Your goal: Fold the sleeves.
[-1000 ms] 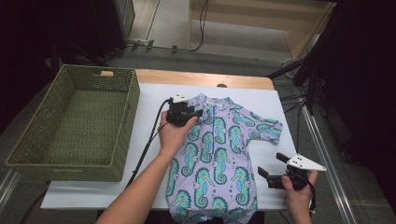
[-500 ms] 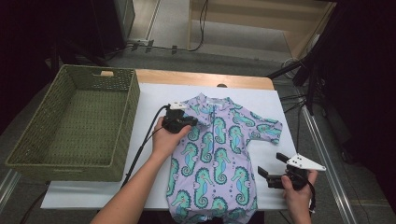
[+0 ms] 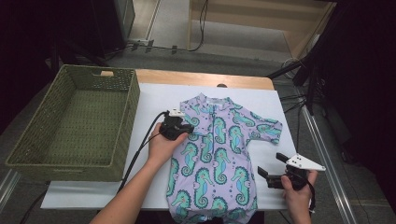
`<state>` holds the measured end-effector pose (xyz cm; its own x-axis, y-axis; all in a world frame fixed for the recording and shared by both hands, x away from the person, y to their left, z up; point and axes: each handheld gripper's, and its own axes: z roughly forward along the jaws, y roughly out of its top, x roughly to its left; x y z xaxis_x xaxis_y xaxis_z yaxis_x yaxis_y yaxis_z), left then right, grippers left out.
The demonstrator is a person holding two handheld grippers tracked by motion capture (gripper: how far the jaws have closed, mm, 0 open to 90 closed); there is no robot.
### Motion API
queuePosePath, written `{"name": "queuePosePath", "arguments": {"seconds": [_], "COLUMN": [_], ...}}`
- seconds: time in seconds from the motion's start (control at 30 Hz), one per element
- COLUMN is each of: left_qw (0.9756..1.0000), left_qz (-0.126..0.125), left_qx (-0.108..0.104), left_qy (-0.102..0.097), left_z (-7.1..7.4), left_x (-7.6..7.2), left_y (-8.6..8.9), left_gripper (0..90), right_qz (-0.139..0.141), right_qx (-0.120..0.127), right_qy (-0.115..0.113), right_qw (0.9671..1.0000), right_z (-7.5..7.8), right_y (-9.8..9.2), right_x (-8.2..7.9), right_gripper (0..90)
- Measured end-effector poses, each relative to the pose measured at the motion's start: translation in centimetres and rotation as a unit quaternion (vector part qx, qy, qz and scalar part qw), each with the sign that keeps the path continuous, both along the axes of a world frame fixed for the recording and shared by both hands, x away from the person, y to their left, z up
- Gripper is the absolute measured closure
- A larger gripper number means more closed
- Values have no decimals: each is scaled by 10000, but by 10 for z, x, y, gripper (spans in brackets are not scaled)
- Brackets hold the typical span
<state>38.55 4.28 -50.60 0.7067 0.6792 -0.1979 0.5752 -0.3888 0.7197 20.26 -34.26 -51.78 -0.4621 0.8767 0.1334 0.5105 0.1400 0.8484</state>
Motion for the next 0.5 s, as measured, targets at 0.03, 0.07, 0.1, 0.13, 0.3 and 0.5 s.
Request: {"name": "queuePosePath", "arguments": {"seconds": [0.03, 0.07, 0.1, 0.13, 0.3, 0.5], "left_qw": [10000, 10000, 10000, 10000, 9991, 9968], "left_qz": [8, 30, 68, 87, -7, 40], "left_qx": [60, 5, -10, -20, -326, -532], "left_qy": [-4, -19, -17, -35, -260, -599], "left_z": [-4, -5, -5, -4, 3, 15], "left_x": [0, 0, 0, 0, -9, -29], "left_y": [-1, -1, -1, -1, 4, 20], "left_gripper": [767, 769, 768, 753, 519, 305], "right_qz": [1, -4, -10, -11, -18, -7], "right_qx": [-1, 4, 7, 7, 18, 2], "right_qy": [-1, -1, 10, 11, 21, 7], "right_qw": [10000, 10000, 10000, 10000, 10000, 10000], "right_z": [0, 0, 0, 0, 0, 0], "right_y": [0, 0, 0, 0, 0, 0], "right_x": [0, 0, 0, 0, -1, 0], "right_gripper": [0, 0, 0, 0, 0, 0]}}
